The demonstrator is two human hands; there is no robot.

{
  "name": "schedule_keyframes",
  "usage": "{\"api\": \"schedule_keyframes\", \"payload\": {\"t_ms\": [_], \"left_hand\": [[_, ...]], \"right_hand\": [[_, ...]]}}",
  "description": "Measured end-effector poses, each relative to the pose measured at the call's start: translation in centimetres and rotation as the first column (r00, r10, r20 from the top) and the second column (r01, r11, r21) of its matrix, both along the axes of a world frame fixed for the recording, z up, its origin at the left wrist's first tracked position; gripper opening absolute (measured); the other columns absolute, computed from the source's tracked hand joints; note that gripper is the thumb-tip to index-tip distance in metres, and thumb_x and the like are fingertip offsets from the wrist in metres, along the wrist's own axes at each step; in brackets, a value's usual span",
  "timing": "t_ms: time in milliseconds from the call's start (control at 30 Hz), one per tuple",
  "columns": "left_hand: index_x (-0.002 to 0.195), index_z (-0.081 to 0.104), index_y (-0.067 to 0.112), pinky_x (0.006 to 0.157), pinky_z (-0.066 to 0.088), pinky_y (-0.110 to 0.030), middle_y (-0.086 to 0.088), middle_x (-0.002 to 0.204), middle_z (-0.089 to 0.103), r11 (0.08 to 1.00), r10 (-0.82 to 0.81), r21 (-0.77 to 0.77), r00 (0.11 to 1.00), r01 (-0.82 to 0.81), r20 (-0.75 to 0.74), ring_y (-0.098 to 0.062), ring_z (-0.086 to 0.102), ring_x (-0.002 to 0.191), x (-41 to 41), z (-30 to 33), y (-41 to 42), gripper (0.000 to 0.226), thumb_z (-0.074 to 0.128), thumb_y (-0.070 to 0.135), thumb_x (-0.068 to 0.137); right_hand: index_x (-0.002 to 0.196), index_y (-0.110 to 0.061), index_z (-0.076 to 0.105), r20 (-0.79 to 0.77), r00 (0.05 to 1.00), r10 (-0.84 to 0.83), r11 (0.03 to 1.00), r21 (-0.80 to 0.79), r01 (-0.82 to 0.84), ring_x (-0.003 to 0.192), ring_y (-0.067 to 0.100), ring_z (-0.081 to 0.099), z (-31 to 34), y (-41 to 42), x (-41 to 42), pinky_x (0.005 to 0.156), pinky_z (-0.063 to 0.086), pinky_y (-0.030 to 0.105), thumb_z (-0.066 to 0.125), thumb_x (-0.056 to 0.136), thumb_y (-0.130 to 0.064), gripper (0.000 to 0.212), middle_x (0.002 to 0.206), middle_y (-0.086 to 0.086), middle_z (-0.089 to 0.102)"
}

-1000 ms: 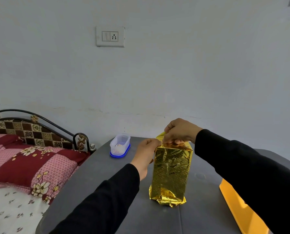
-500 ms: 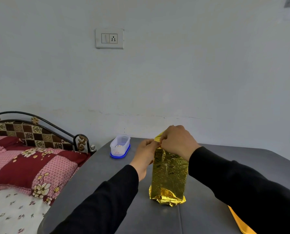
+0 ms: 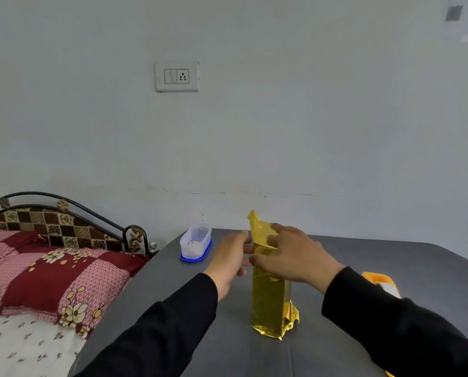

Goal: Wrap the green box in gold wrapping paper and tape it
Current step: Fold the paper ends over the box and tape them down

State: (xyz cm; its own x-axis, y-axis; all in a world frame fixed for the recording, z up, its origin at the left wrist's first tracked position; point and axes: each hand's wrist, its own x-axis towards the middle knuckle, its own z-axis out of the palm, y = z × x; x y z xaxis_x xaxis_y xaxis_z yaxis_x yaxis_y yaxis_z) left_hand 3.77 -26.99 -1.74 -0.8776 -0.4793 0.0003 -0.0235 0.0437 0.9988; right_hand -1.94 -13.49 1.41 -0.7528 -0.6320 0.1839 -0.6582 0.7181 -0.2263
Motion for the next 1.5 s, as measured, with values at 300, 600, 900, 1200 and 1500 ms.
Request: {"api": "schedule_keyframes", "payload": {"t_ms": [300,600,900,1200,1500], "left_hand": [[0.119,0.054,0.026,0.083,0.051,-0.034,-0.002,0.106,0.078,0.989,-0.103,-0.095,0.992,0.109,0.074,-0.025,0.073,0.104,1.0,1.7,0.7,0.020,0.042,0.035,0.106],[0.119,0.050,0.025,0.078,0.046,-0.034,-0.001,0.113,0.076,0.965,-0.191,-0.156,0.973,0.210,0.129,-0.021,0.072,0.106,0.4,2.4,1.0,0.015,0.046,0.028,0.106],[0.143,0.046,0.039,0.102,0.039,-0.031,0.006,0.140,0.041,0.448,-0.152,-0.890,0.988,0.088,0.021,-0.017,0.035,0.128,-1.9,4.1,-1.4,0.074,0.084,0.031,0.080],[0.097,0.082,0.018,0.078,0.057,-0.018,0.009,0.087,0.078,0.416,-0.358,-0.877,0.930,0.241,0.085,-0.004,0.071,0.081,-3.6,9.4,-0.7,0.013,0.082,0.020,0.085],[0.102,0.081,0.019,0.079,0.057,-0.018,0.006,0.089,0.078,0.460,-0.362,-0.854,0.929,0.243,0.069,-0.008,0.073,0.085,-4.4,9.2,-1.5,0.023,0.086,0.024,0.080]], "right_hand": [[0.131,-0.041,0.066,-0.020,0.998,-0.063,0.933,-0.356,0.052,0.152,0.023,0.027,-3.8,3.1,-2.5,0.114,0.037,0.057,0.059,0.086,-0.049,0.046,0.159,-0.012,0.044],[0.124,-0.036,0.073,-0.042,0.990,-0.134,0.771,-0.631,0.078,0.134,0.015,0.055,-6.3,3.2,-2.3,0.105,0.051,0.041,0.064,0.066,-0.083,0.075,0.155,-0.010,0.049],[0.117,-0.024,0.078,0.215,0.969,0.120,0.635,-0.767,0.092,0.133,0.006,0.050,-5.7,4.5,-3.2,0.081,0.040,0.004,0.080,0.077,-0.018,0.041,0.155,-0.015,0.047],[0.100,-0.031,0.084,0.377,0.836,0.400,0.564,-0.819,0.099,0.142,0.009,0.041,-6.0,5.1,-5.3,0.102,0.042,0.038,0.065,0.062,-0.021,0.043,0.151,-0.015,0.049],[0.095,-0.023,0.084,0.413,0.786,0.460,0.306,-0.905,0.297,0.127,0.017,0.054,-7.0,3.0,-5.0,0.092,0.042,0.044,0.062,0.073,-0.041,0.036,0.140,-0.014,0.061]]}}
